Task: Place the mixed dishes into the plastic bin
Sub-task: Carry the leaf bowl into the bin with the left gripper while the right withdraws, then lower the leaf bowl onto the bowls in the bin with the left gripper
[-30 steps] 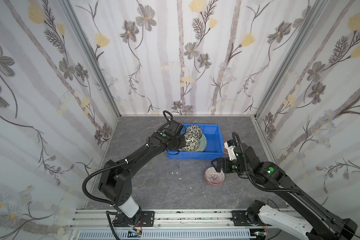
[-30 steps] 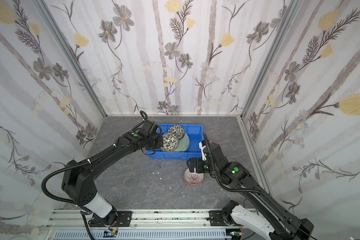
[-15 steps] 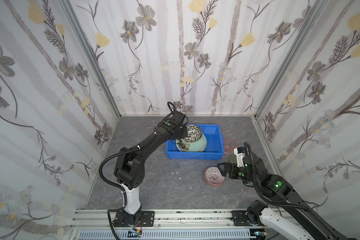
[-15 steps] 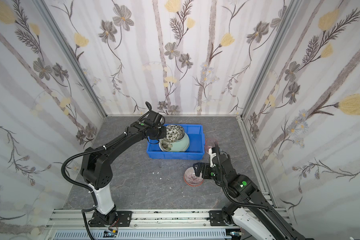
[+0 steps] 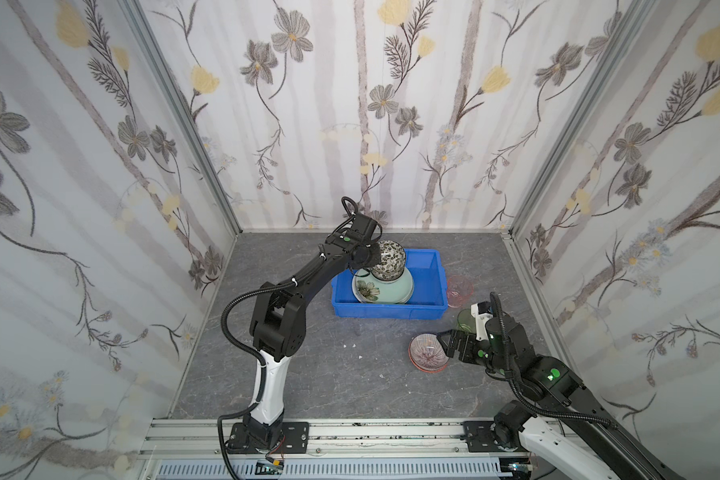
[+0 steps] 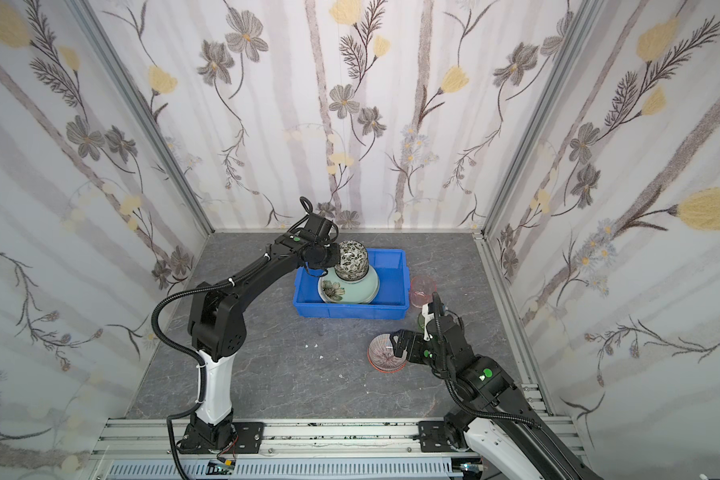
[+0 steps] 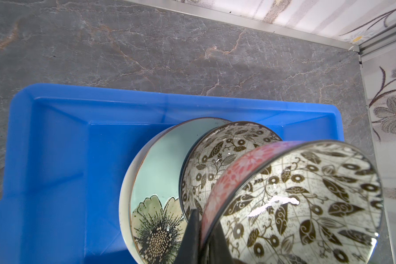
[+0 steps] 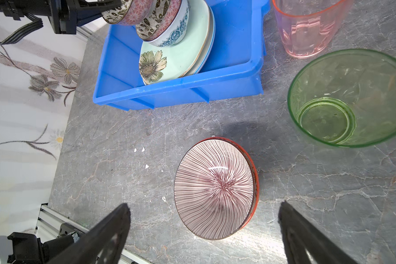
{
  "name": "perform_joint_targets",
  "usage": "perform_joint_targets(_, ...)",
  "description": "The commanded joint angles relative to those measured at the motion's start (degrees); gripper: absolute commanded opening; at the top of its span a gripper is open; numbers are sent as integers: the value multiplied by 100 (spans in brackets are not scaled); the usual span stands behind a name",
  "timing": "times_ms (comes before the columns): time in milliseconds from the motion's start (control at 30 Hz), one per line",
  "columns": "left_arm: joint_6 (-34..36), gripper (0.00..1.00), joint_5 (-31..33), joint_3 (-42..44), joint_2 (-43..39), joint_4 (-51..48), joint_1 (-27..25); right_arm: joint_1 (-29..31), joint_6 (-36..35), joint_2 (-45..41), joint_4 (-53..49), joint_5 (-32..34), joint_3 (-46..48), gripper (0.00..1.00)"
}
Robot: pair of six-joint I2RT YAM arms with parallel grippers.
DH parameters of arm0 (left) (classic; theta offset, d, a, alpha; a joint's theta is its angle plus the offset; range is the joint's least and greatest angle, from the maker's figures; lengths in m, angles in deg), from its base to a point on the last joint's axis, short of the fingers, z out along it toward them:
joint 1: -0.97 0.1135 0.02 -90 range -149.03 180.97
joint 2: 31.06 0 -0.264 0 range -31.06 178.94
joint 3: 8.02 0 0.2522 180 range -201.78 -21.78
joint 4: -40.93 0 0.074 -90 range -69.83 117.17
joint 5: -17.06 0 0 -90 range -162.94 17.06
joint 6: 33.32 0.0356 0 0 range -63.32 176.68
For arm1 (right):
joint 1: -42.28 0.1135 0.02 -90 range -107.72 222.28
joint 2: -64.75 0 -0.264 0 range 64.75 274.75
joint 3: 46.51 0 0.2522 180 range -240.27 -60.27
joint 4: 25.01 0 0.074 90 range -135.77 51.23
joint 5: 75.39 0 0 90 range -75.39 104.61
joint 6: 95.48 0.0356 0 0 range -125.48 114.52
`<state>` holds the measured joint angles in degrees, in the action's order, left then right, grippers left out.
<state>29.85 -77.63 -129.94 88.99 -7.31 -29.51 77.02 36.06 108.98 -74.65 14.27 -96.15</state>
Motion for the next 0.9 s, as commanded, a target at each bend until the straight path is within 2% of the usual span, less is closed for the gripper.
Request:
perform_joint_targets(0,-8,0,-30,-174,148,187,25,-28,114,-50,197,-54,49,100)
perform_joint_targets(267,-40,0,-145,-407,426,180,51,-77,124,-136,167,-54,106,100)
perform_joint_targets(733,-91,0,-311,-269,554,183,51,-113,151,-248,160,-70,173,100)
perform_joint_targets(867,-105,4,-390,-258,615,179,52,-117,147,-272,148,-71,178,100)
